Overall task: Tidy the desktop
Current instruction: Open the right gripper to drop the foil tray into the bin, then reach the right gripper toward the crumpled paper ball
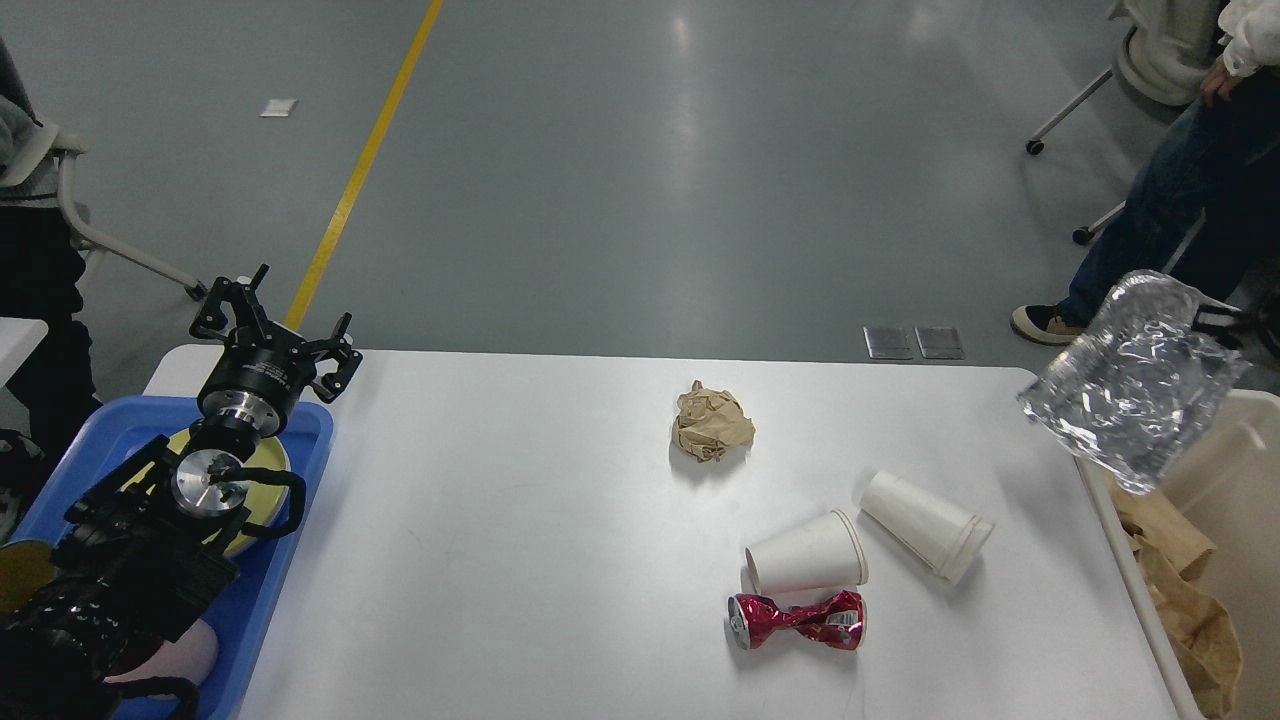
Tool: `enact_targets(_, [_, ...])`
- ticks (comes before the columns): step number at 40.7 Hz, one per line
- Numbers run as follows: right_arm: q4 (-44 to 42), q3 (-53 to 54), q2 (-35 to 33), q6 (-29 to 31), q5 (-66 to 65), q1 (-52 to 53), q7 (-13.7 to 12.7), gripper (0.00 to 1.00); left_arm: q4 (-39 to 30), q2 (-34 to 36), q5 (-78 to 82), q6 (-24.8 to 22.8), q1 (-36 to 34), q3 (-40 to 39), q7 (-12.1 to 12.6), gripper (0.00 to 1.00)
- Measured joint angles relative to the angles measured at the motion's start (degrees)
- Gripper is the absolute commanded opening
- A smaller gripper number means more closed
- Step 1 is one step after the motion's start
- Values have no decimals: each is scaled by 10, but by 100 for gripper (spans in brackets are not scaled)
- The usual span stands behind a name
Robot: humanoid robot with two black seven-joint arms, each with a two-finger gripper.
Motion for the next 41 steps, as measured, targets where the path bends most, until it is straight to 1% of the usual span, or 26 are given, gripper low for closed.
enact_targets(3, [-89,-1,18,-47,24,-69,0,0,0,0,0,0,0,0,0,98])
enact_targets(4, [-135,-2,27,-84,41,-109,1,0,0,0,0,0,0,0,0,98])
enact_targets(6, [-157,-2,32,-111,51,-134,2,0,0,0,0,0,0,0,0,98])
enact_targets(7, [-170,-2,36,-141,58,-157,2,0,0,0,0,0,0,0,0,98])
enact_targets(11, [-178,-3,39,-174,64,-191,2,0,0,0,0,0,0,0,0,98])
enact_targets(12, [-179,-3,39,-180,64,-201,2,49,0,0,0,0,0,0,0,98])
enact_targets(13, [-180,-3,39,-185,65,-213,2,99,0,0,0,0,0,0,0,98])
enact_targets(14, [-181,-3,38,-186,65,-217,2,100,0,0,0,0,0,0,0,98])
enact_targets(15, [-181,-3,38,-187,65,-220,2,96,0,0,0,0,0,0,0,98])
enact_targets(16, [-181,-2,36,-187,66,-223,3,100,0,0,0,0,0,0,0,98])
enact_targets(34, [-181,4,30,-184,115,-237,7,100,0,0,0,0,0,0,0,98])
enact_targets(41, [-178,6,45,-184,123,-210,7,100,0,0,0,0,0,0,0,98])
